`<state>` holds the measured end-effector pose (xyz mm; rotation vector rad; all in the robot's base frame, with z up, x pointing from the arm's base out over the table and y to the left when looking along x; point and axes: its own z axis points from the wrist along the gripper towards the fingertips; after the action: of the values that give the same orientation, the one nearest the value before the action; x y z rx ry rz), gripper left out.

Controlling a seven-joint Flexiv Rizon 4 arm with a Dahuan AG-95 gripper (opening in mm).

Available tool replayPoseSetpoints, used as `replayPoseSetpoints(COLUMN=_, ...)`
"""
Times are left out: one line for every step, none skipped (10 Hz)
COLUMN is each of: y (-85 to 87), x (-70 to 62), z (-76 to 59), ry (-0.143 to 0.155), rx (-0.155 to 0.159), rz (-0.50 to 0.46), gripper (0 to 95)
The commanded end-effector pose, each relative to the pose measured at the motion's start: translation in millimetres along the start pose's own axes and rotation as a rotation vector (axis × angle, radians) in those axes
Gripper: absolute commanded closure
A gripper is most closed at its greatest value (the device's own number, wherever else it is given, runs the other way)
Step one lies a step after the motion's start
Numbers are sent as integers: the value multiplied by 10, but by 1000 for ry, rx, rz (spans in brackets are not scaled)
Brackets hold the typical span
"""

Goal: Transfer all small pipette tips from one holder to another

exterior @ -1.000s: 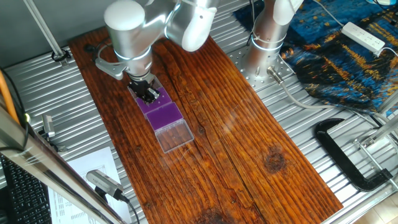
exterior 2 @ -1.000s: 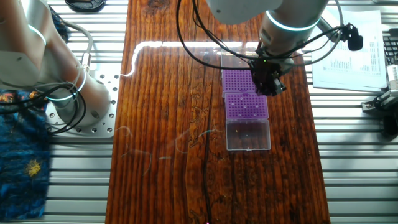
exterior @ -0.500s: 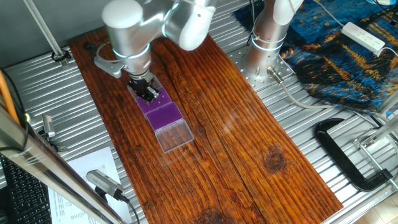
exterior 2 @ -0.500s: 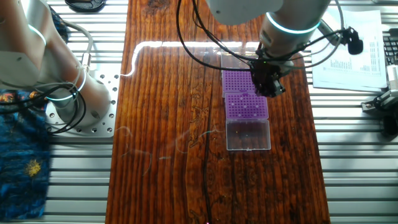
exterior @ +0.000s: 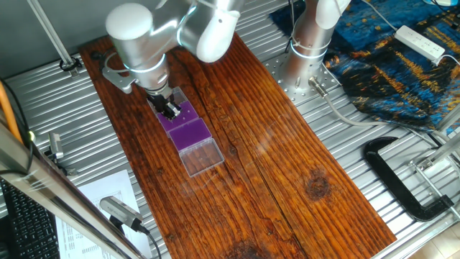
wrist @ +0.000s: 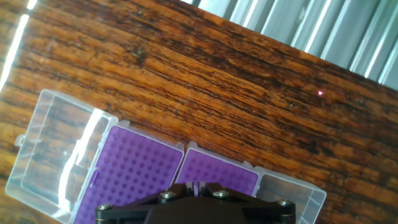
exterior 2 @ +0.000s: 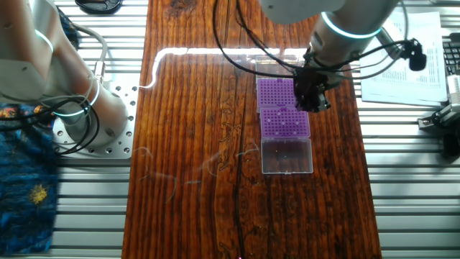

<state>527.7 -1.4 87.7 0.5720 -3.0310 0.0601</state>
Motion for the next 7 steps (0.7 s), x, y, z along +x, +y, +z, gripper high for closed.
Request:
replayPoseSetpoints(y=-6, x=8, z=20, ry=-13, rx=17, rz=-58, gripper=950)
replayPoseSetpoints(y=-11, x=14, z=42, ry=-16, rx=18, rz=-56, gripper=950)
replayPoseSetpoints(y=-17, x=12, z=73, ry=-24, rx=20, rz=-58, gripper=950)
replayPoseSetpoints(y=-20, x=11, z=86, ry=-27, rx=23, rz=-58, gripper=950)
replayPoseSetpoints(y=-21, x=9, z=94, ry=-28, rx=25, rz=-59, gripper=950)
replayPoseSetpoints(y=-22, x=7, z=101, ry=-32, rx=26, rz=-60, gripper=950)
replayPoseSetpoints(y=-21, x=3, z=100, ry=-34, rx=26, rz=-60, gripper=950)
